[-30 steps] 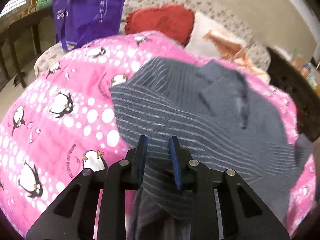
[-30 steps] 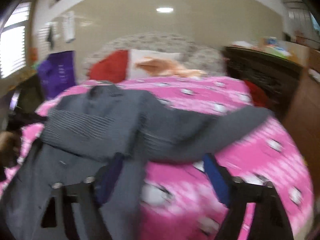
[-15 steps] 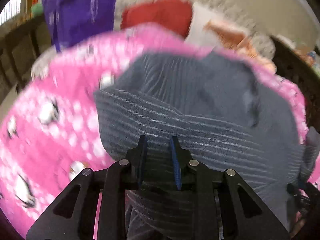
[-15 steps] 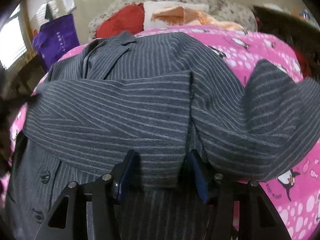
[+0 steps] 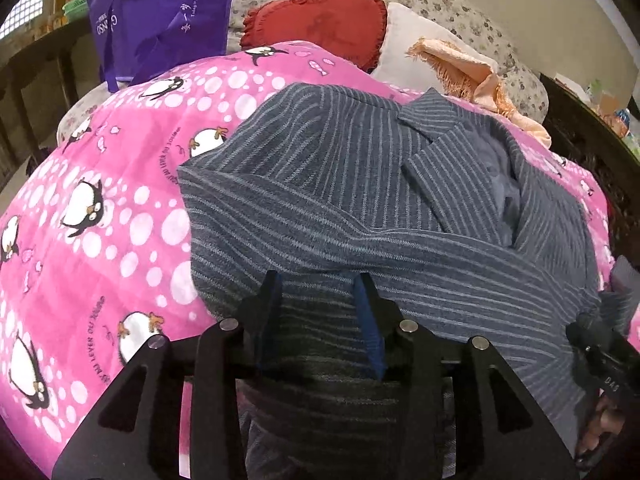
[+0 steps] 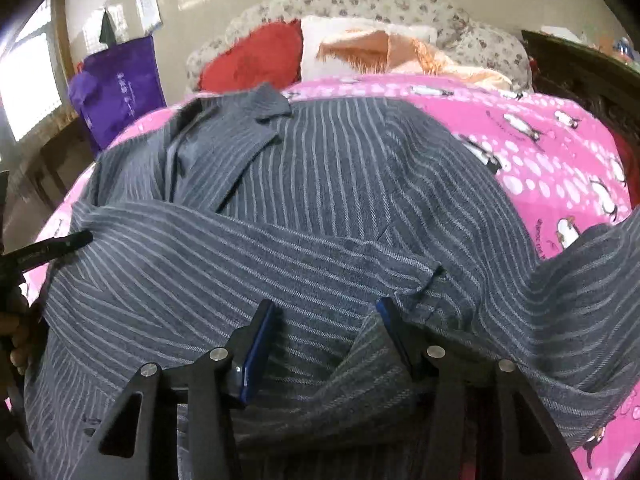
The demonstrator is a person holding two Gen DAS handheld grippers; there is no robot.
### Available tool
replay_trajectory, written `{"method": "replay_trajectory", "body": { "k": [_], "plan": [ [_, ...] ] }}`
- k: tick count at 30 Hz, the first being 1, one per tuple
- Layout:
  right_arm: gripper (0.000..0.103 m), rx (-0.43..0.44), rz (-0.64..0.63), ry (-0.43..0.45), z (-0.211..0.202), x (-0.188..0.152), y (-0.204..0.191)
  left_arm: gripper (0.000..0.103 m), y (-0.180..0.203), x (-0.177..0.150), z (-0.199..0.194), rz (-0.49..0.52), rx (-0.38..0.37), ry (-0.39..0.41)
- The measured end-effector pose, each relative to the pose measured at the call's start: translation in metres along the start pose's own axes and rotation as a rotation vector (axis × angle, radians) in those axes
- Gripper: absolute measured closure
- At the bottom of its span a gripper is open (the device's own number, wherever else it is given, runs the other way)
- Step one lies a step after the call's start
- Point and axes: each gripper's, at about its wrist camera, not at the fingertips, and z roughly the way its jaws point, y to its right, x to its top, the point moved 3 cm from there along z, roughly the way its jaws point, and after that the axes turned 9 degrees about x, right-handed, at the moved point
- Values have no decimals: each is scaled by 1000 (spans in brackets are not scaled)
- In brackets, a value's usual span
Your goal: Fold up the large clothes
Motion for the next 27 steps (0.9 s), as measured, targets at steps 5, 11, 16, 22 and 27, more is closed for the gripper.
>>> {"method": "replay_trajectory", "body": {
  "k": [5,11,16,22,27],
  "plan": [
    [53,-15,-58,90,-55,-3,-7,65,-19,-1,-42,-22,-7,68],
    [52,-160,58,210,-150,-23,94,64,-40,-56,-79,38,47,71],
    [52,-250,439,301,-216,-29,246,46,-53,-114,-76,68,185,25],
    [52,-200,517,324,-224,-8,328,25,-65,-122,-66,-20,184,22],
    [52,-88,607,265,-186,-12,352,24,-63,-121,-67,-13,190,24]
  ]
}}
